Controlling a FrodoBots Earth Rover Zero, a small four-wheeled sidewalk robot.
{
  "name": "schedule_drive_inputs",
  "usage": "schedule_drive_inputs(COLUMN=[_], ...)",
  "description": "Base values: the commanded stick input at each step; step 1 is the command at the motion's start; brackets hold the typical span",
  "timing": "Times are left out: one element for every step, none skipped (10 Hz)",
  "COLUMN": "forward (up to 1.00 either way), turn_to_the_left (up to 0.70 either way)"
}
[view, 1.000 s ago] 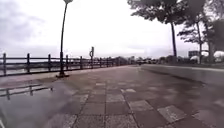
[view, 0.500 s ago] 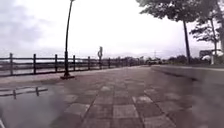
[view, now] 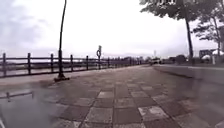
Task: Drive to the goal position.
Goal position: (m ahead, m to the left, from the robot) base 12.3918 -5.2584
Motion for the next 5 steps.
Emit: schedule_drive_inputs(forward=[1.0,1.0,1.0,1.0,1.0], turn_to_the_left=[0.0,0.0,0.0,0.0,0.0])
